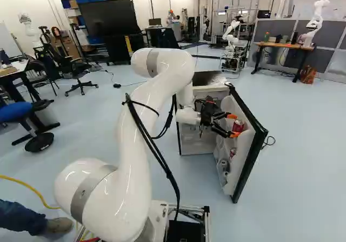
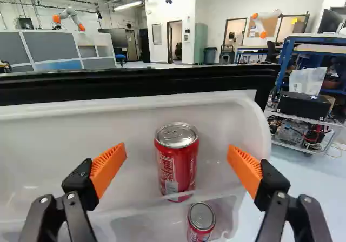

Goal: Grab a drink from the fridge

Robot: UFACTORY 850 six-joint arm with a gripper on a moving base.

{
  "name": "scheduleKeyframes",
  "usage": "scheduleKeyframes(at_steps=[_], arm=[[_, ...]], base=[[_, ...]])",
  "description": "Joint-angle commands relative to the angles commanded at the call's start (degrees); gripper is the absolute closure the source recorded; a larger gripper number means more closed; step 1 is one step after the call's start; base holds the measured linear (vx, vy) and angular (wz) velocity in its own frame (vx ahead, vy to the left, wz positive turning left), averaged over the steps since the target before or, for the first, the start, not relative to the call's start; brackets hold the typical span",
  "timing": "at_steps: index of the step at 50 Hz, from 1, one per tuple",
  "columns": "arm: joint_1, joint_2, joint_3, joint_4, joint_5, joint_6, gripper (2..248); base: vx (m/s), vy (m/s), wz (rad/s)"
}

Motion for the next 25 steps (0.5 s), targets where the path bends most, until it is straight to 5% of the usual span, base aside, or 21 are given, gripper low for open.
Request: scheduleKeyframes(at_steps=[6,7,12,13,17,18,22,23,25], arm=[[0.0,0.0,0.0,0.0,0.0,0.0,17],[0.0,0.0,0.0,0.0,0.0,0.0,55],[0.0,0.0,0.0,0.0,0.0,0.0,55],[0.0,0.0,0.0,0.0,0.0,0.0,94],[0.0,0.0,0.0,0.0,0.0,0.0,94],[0.0,0.0,0.0,0.0,0.0,0.0,132],[0.0,0.0,0.0,0.0,0.0,0.0,132],[0.0,0.0,0.0,0.0,0.0,0.0,155],[0.0,0.0,0.0,0.0,0.0,0.0,155]], base=[[0.0,0.0,0.0],[0.0,0.0,0.0],[0.0,0.0,0.0],[0.0,0.0,0.0],[0.0,0.0,0.0],[0.0,0.0,0.0],[0.0,0.0,0.0],[0.0,0.0,0.0],[0.0,0.0,0.0]])
